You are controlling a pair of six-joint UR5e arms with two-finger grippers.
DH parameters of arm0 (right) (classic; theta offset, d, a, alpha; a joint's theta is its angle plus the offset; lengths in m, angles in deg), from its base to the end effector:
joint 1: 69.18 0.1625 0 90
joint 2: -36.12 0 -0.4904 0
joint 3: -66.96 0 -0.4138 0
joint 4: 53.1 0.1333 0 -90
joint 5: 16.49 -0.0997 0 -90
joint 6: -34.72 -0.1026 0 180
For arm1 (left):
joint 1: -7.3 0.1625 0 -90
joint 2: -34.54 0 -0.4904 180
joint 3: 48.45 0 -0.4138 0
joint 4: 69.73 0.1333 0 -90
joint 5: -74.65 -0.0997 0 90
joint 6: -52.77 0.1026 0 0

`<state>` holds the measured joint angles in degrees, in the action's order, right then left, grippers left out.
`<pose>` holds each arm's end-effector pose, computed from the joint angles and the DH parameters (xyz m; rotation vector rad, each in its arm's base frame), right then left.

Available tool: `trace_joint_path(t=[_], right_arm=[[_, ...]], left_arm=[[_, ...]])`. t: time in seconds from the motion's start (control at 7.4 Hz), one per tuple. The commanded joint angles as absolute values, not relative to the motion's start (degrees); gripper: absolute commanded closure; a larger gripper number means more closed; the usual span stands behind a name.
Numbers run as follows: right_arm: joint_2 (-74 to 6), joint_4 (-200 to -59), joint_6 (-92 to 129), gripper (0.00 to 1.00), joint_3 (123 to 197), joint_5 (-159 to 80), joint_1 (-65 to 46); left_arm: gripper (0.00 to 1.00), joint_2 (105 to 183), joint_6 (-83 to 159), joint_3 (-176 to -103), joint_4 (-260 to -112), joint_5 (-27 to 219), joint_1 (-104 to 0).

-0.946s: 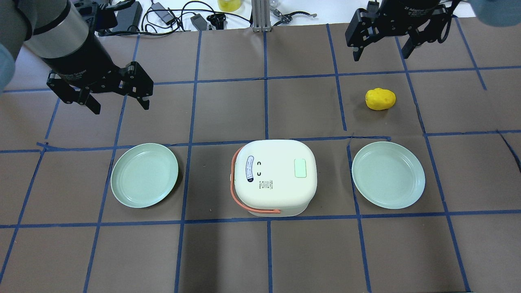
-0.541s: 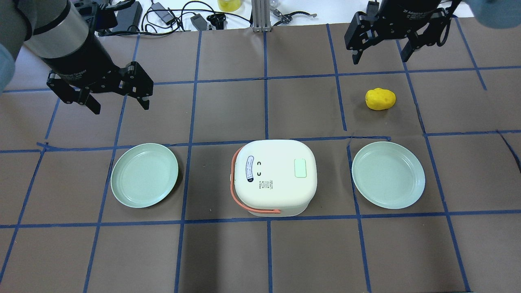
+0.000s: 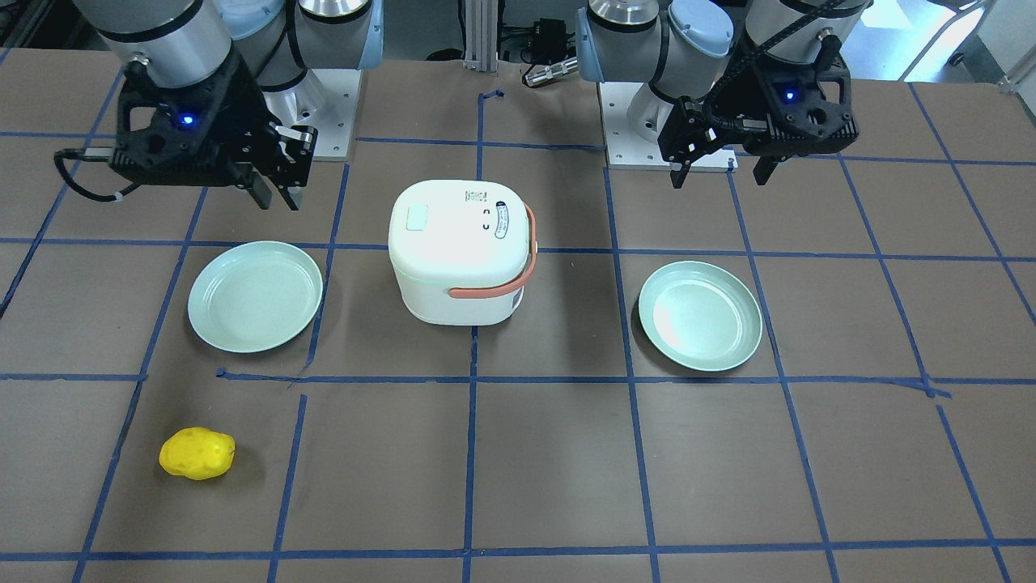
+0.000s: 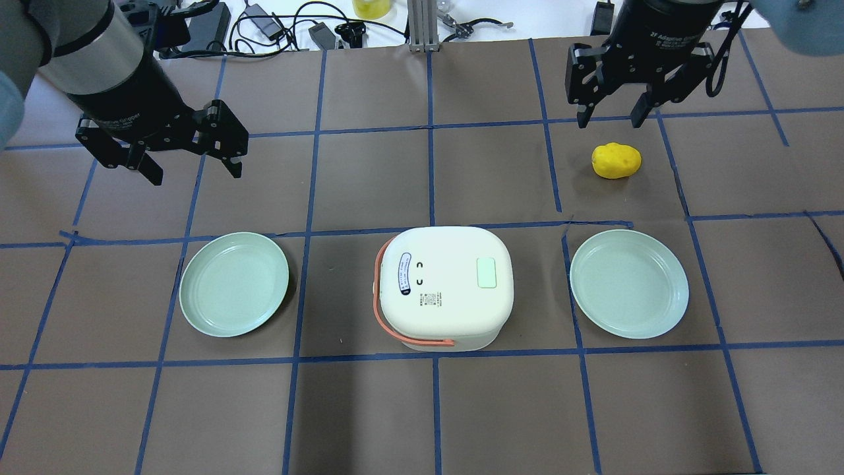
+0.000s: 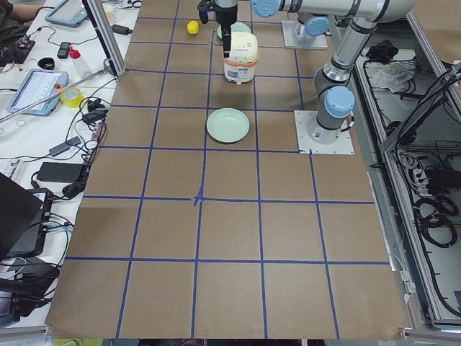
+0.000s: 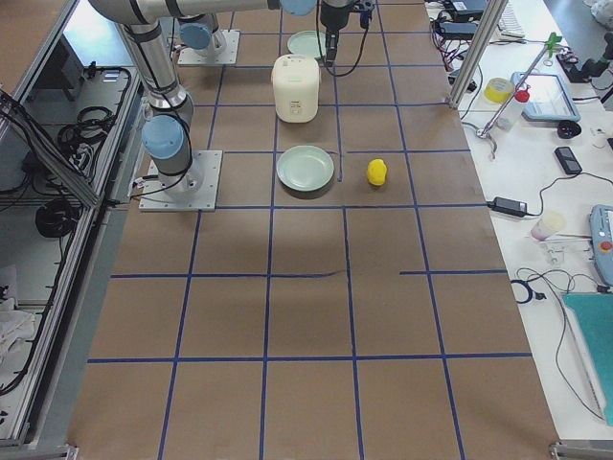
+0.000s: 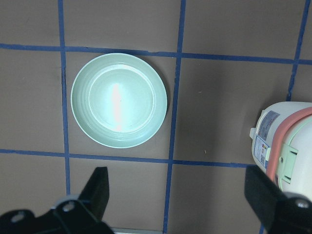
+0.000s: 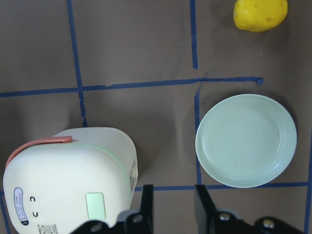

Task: Press rice cooker button
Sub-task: 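Move the right gripper over the rice cooker's lid button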

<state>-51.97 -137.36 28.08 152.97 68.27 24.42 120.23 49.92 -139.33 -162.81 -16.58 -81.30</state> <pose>0.1752 -0.5129 0.5593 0.0855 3.0531 0.1097 -0.1194 -0.4796 0.5743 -0.1158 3.1180 -0.0100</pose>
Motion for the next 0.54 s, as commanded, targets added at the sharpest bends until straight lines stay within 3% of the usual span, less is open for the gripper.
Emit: trace_joint_path(t=[0.0, 0.41], right_arm=[[-52.3, -138.1, 22.4, 0.82, 157.7, 68.3, 30.5], [-52.3, -146.6, 16.1, 0.86, 164.7, 68.9, 35.6]], left_arm=[[0.0, 120.2, 50.0, -139.3, -162.8, -16.6, -81.3], [0.0, 120.2, 49.9, -139.3, -162.8, -16.6, -81.3]])
